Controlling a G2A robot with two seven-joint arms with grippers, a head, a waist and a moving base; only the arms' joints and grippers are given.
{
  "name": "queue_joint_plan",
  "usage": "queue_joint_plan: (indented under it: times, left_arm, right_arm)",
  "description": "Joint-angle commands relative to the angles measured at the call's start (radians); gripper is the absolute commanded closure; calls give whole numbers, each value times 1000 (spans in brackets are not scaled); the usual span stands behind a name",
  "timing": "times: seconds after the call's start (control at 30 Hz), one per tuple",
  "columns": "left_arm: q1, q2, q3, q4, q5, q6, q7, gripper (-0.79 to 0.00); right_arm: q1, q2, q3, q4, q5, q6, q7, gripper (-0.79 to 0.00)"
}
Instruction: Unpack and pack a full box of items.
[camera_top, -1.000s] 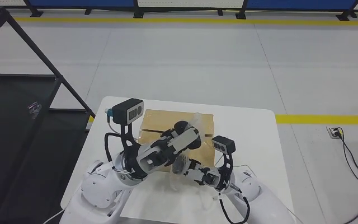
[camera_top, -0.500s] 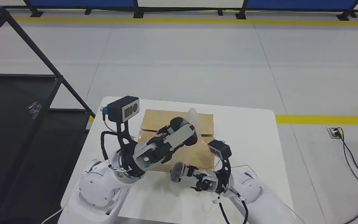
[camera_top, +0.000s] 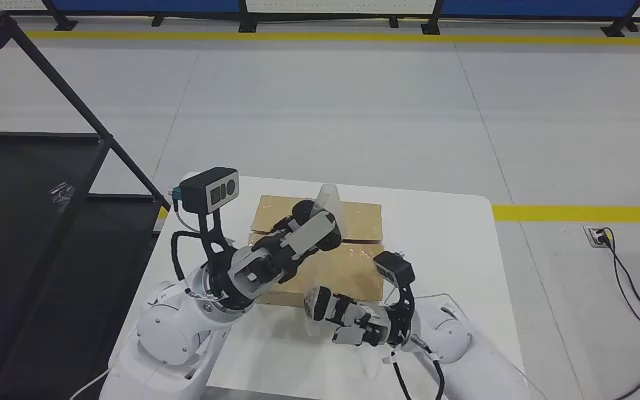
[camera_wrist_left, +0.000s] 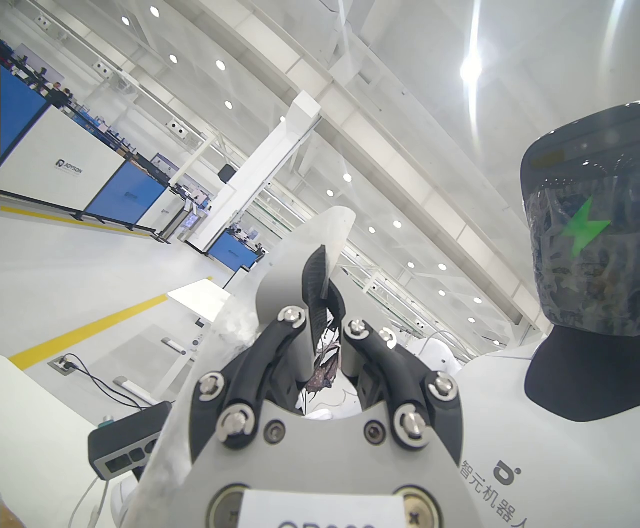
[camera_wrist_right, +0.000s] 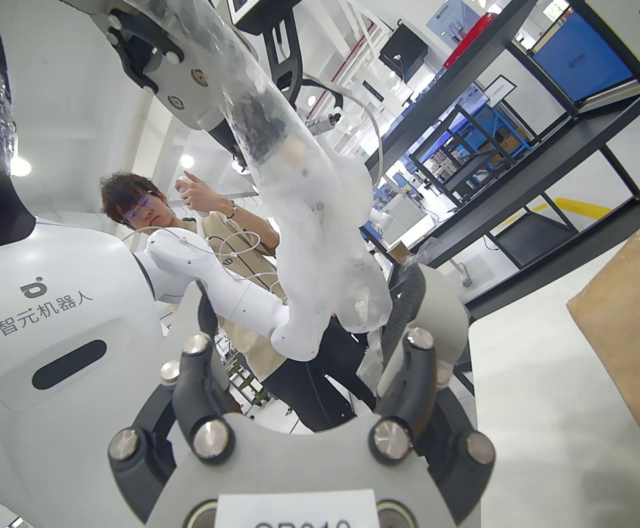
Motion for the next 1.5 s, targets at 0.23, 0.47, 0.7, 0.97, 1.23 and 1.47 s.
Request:
queue_joint_plan:
  times: [0.23,0.47,0.7,0.97,1.23,1.47]
  left_arm:
    - [1,0,-3,4,-10,-2,-3,0]
    - [4,0,-6,2,-20,-5,-11,0]
    - [6,0,-7,0,-27,-5,-16,0]
    - [12,1,-6,-2,-33,-6,-25,0]
    - [18,1,-8,-7,-31,-4,-29,0]
    - [23,2,-15,-10,-30,-7,-25,0]
  right_arm:
    - [-18,-17,64,14,-130,0,0,-662]
    - [-64,-42,145,3,-413,0,-175,-474]
    - [-109,-67,169,-9,-819,1,-488,-422]
    - [-161,-91,176,-77,-1137,183,-769,-428]
    - [-202,-100,157,-142,-1283,287,-897,-379]
    - [-223,-100,162,-160,-1325,294,-954,0]
